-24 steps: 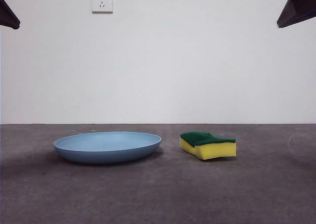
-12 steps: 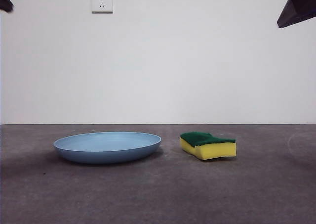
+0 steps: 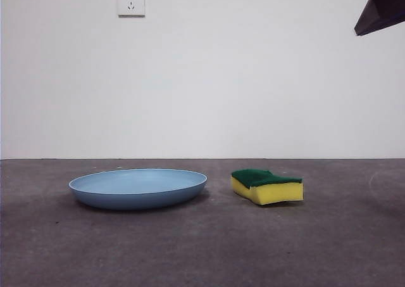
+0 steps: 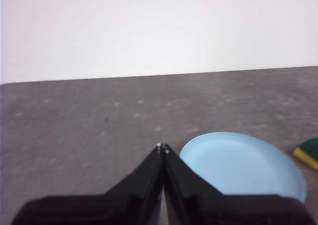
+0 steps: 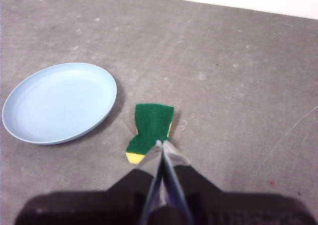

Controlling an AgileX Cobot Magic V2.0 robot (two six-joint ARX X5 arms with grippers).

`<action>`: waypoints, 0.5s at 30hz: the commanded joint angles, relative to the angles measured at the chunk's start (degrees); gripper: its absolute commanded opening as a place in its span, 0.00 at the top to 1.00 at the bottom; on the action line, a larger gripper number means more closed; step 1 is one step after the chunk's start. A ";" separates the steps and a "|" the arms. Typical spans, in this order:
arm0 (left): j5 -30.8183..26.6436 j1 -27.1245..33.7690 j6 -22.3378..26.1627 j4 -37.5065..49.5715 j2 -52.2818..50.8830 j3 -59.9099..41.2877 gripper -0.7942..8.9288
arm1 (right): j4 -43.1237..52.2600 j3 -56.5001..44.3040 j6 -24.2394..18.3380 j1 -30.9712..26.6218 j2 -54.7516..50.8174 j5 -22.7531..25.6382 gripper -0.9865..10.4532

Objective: Pick up the plate,pick up the cloth,clean the plate with the cloth

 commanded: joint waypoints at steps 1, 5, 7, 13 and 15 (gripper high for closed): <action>0.07 1.60 0.50 1.99 -3.43 -4.74 0.92 | 0.55 -0.09 0.39 -0.02 -0.04 0.17 0.91; 0.00 2.49 0.52 3.02 -7.17 -10.08 0.92 | 0.57 -0.09 0.39 -0.02 -0.04 0.15 0.91; -0.09 2.49 0.55 2.84 -8.66 -12.04 0.92 | 0.55 -0.09 0.39 -0.02 -0.04 0.15 0.91; -0.09 2.49 0.44 2.49 -11.39 -15.93 0.92 | 0.55 -0.09 0.39 -0.02 -0.04 0.17 0.91; -0.09 2.60 0.48 1.57 -11.39 -16.15 0.92 | 0.55 -0.09 0.39 -0.02 -0.04 0.15 0.91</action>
